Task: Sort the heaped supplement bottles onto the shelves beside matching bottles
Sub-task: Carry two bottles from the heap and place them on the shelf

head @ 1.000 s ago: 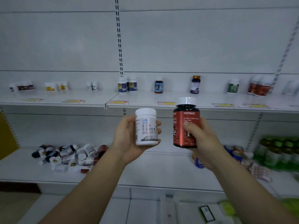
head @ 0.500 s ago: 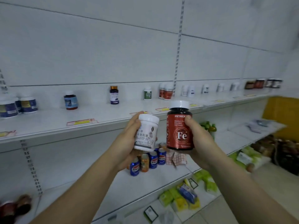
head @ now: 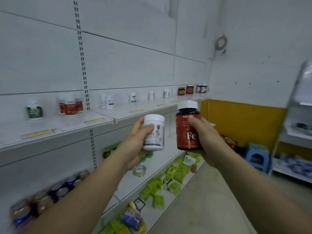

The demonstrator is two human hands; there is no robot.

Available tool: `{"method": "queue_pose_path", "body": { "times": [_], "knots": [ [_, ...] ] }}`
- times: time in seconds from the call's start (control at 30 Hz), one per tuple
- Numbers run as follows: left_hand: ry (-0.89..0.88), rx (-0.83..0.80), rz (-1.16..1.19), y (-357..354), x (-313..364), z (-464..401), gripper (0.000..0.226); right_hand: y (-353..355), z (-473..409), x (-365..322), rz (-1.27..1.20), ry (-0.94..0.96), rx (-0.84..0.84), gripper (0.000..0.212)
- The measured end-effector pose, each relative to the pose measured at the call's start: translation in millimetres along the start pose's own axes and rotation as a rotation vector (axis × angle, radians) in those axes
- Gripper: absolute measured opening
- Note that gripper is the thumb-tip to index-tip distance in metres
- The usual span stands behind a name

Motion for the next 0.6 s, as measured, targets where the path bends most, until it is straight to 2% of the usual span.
{"method": "queue_pose_path", "body": {
  "times": [0.23,0.47,0.6],
  "knots": [
    [0.026,-0.021,0.056,-57,-8,-110,0.034,74,-98,38,0.015,-0.015,-0.009,0.031],
    [-0.024,0.045,0.074,-49,1,-224,0.035,84,-209,102,0.032,-0.018,-0.059,0.040],
    [-0.025,0.038,0.095,-46,10,-307,0.038,97,-287,135,0.058,-0.018,-0.077,0.032]
  ]
}}
Point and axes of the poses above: each hand's wrist, its own z-axis away from the middle knuckle, its own y-axis out of the back of the hand, x = y × z, the point moved 7 cm from there along -z, towards the middle knuckle, and after that the axes turned 14 degrees about y, right-handed, at the moved point
